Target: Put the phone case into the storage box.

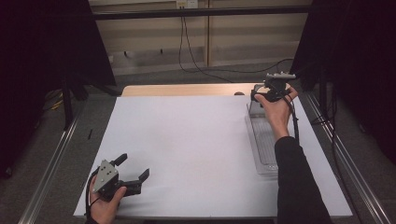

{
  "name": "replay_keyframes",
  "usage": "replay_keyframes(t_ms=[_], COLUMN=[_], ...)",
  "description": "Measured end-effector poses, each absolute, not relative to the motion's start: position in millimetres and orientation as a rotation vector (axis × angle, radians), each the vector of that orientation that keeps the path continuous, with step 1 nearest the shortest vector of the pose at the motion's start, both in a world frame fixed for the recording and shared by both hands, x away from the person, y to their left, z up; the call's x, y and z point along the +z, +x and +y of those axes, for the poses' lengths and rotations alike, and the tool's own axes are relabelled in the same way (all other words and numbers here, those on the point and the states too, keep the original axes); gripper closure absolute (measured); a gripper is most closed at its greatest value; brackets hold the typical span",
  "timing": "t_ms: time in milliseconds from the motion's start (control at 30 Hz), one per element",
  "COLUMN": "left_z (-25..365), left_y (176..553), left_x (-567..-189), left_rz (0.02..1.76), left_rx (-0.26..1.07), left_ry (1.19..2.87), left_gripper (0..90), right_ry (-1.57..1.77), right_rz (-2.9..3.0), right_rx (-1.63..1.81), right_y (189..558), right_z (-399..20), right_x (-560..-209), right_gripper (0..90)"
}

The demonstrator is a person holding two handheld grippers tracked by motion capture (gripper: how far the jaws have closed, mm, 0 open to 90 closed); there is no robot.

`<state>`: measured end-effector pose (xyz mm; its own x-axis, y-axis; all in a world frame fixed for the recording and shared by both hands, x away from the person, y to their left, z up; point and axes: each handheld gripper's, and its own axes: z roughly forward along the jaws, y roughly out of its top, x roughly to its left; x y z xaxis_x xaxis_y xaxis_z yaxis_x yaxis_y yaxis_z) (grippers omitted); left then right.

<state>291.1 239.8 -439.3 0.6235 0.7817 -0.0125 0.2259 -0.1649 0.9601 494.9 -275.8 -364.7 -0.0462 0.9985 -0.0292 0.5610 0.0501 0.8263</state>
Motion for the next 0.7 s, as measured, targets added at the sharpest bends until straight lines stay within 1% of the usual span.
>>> replay_keyframes(t_ms=[233,700], left_z=[240.0,241.2], left_y=[291.3,291.4], left_x=[-439.2,-438.6], left_rz=[0.828,0.826], left_rx=[0.614,0.615], left_ry=[1.71,1.708], left_gripper=[2.9,2.9], right_ry=[1.578,1.585], right_rz=[1.682,1.678], right_rx=[0.885,0.959], right_y=[494.5,494.6], right_z=[-277.7,-278.2], right_x=[-364.2,-363.0], right_gripper=[4.7,3.1])
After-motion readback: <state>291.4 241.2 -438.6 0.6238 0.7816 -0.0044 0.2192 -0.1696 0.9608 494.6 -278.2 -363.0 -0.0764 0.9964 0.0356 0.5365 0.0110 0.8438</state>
